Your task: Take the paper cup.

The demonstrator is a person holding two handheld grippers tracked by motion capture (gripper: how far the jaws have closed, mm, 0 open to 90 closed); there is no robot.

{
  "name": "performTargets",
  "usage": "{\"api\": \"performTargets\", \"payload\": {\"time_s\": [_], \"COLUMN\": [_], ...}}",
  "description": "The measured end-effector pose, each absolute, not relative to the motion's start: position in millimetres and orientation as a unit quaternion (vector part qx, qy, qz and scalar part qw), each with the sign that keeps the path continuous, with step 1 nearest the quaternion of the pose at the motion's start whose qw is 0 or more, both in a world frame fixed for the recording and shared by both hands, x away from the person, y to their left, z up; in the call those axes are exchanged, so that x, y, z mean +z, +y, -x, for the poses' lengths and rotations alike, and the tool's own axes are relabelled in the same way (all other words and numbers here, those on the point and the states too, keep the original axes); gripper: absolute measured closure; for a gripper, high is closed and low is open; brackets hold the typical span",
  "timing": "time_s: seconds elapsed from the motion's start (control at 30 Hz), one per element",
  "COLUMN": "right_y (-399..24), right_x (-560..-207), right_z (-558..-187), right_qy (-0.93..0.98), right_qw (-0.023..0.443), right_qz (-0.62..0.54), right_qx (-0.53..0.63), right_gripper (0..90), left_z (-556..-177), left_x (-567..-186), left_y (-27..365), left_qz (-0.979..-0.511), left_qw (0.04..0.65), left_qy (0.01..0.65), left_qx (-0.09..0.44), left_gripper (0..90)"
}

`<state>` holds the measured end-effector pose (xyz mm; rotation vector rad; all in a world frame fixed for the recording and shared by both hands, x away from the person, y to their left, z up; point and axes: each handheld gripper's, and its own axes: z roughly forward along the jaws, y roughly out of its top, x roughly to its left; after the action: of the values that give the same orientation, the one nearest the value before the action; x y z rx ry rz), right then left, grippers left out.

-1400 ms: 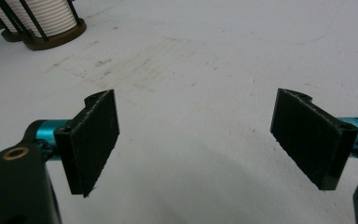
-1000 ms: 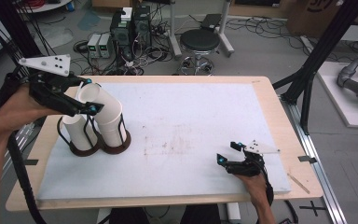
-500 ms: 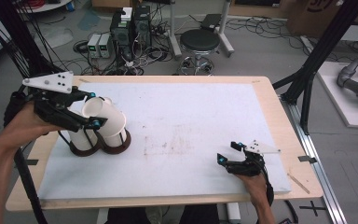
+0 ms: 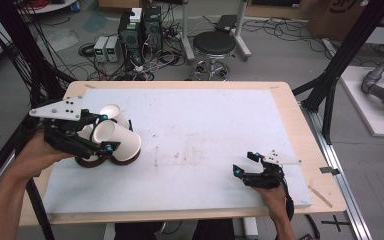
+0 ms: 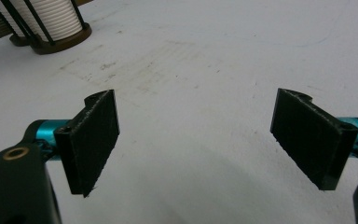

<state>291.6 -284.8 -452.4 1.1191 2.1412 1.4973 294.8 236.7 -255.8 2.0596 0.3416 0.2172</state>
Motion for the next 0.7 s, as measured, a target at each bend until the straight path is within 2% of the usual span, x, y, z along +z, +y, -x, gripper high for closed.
{"api": "performTargets", "payload": {"time_s": [0.7], "right_y": [-285.1], "right_x": [-452.4], "right_z": [-290.7], "right_qy": [0.743], "right_qw": [0.15], "right_qz": [-0.388], "right_qx": [0.524], "right_gripper": [15.7], "left_z": [-282.8], "left_x": [-303.9], "left_y": [238.3], "left_qz": [-0.827], "left_qw": [0.538], "left_qy": [0.144], "left_qx": [0.079], "left_gripper": [32.5]}}
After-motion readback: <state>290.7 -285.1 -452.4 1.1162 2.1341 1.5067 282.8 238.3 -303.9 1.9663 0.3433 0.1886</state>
